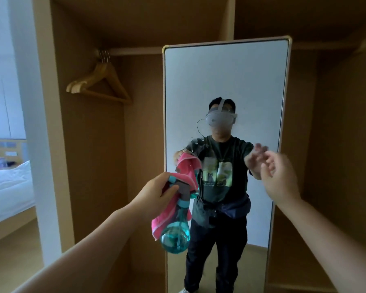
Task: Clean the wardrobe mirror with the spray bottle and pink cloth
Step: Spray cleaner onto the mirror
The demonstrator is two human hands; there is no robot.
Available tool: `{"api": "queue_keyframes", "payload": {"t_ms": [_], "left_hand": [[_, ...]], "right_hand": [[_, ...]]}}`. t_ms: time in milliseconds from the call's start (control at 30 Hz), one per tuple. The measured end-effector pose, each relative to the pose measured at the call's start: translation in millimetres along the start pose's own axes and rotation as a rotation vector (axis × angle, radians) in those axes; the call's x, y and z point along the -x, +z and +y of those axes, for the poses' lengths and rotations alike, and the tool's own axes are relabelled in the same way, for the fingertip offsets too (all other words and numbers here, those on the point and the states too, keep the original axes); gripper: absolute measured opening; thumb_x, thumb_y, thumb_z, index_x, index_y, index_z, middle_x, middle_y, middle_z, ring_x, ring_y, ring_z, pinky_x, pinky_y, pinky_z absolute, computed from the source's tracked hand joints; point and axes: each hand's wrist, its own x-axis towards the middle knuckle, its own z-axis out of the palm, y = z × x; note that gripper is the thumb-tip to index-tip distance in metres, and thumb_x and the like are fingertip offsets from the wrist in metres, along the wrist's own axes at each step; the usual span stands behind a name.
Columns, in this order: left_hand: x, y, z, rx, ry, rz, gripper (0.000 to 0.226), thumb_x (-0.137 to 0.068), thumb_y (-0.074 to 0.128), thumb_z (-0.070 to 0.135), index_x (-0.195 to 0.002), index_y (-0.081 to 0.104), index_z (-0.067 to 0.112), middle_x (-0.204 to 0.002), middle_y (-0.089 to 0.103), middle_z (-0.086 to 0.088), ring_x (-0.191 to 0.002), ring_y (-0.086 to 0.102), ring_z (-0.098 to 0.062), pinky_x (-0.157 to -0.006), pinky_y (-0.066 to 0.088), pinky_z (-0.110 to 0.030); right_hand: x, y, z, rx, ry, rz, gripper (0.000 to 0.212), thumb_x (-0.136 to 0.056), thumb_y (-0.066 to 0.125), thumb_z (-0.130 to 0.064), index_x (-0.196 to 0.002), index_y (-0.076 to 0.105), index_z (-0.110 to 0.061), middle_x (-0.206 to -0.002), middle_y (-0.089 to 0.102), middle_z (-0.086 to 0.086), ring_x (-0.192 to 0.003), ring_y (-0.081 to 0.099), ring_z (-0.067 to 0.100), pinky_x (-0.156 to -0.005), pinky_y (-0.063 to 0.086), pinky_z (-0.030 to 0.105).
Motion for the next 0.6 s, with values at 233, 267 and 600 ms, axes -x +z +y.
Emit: {"api": "queue_keyframes", "payload": {"t_ms": [233,267,600], "left_hand": [[-11.3,-3.5,4.3,0.030,0.052,-0.067,0.010,-0.099,0.050,0.028,-0.107,0.054,0.030,-0.095,0.064,0.008,-0.083,0.064,-0.007,-0.071,0.059,-0.027],[-12.3,-4.2,4.3,0.031,0.069,-0.070,0.009,-0.099,0.049,0.027,-0.104,0.053,0.034,-0.094,0.063,0.010,-0.081,0.064,-0.005,-0.068,0.058,-0.023],[-19.6,-16.6,1.6,0.046,0.086,-0.049,0.008,-0.097,0.054,0.030,-0.102,0.057,0.024,-0.093,0.065,0.002,-0.083,0.064,-0.015,-0.072,0.058,-0.033]], "right_hand": [[37.7,27.4,-93.0,-0.332,-0.176,-0.639,0.023,-0.086,0.069,-0.027,-0.104,0.061,-0.039,-0.088,0.063,-0.016,-0.081,0.060,0.001,-0.067,0.046,0.012],[40.1,31.3,-99.0,-0.345,-0.190,-0.673,0.025,-0.085,0.070,-0.028,-0.103,0.060,-0.043,-0.091,0.064,-0.018,-0.083,0.060,-0.001,-0.069,0.046,0.012],[37.8,48.1,-116.7,-0.451,-0.050,-0.686,0.011,-0.086,0.071,-0.019,-0.096,0.070,-0.013,-0.087,0.071,0.006,-0.084,0.068,0.022,-0.080,0.056,0.042]]}}
